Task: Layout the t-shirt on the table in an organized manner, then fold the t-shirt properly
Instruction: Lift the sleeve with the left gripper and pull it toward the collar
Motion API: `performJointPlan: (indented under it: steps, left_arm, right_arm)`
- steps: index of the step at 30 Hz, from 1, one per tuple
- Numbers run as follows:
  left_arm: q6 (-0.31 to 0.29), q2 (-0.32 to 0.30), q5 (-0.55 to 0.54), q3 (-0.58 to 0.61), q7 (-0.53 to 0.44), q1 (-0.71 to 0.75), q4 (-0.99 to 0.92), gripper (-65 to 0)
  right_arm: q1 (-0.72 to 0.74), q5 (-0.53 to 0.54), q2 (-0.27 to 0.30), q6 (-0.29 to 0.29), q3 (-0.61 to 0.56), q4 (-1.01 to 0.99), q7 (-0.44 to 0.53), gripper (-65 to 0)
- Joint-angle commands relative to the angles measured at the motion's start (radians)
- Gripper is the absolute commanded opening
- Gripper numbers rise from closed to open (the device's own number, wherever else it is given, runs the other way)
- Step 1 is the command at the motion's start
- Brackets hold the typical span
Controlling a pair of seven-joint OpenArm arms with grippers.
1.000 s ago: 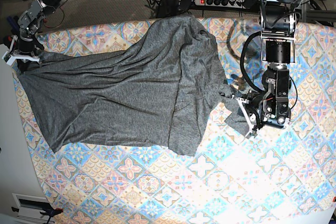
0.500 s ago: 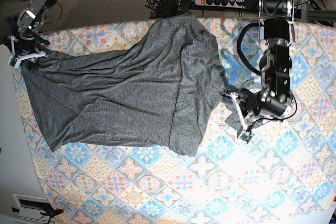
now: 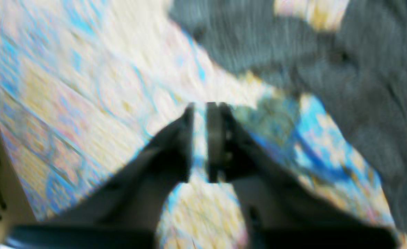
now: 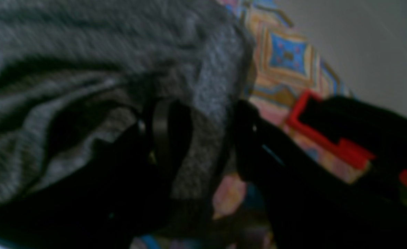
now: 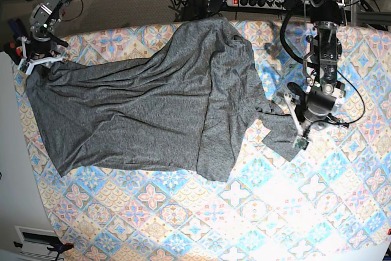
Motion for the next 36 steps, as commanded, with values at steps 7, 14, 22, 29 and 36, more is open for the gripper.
performJointPlan:
  steps: [7, 14, 22, 29, 36]
  left_arm:
    - [0.006, 0.026, 0.003, -0.005, -0.06, -0.01, -0.027, -40.1]
    - [0.002, 0.103, 0.007, -0.101, -0.333, -0.02, -0.277, -39.6]
    - [-0.069, 0.099, 0.009, -0.068, -0.479, -0.057, -0.427, -39.7]
    - [-0.081, 0.102, 0.007, -0.062, -0.479, -0.111, -0.573, -40.2]
    - [-0.152, 0.1, 0.01, -0.06, -0.478, -0.106, -0.682, -62.2]
  right_arm:
    - [0.004, 0.003, 0.019, 0.001, 0.003, 0.019, 0.027, -40.9]
    - [-0.023, 0.003, 0.019, 0.001, 0.003, 0.025, 0.027, -40.9]
    - [-0.023, 0.003, 0.019, 0.001, 0.003, 0.025, 0.026, -40.9]
    - [-0.023, 0.003, 0.019, 0.001, 0.003, 0.025, 0.026, -40.9]
    - [-0.023, 0.003, 0.019, 0.001, 0.003, 0.027, 0.026, -40.9]
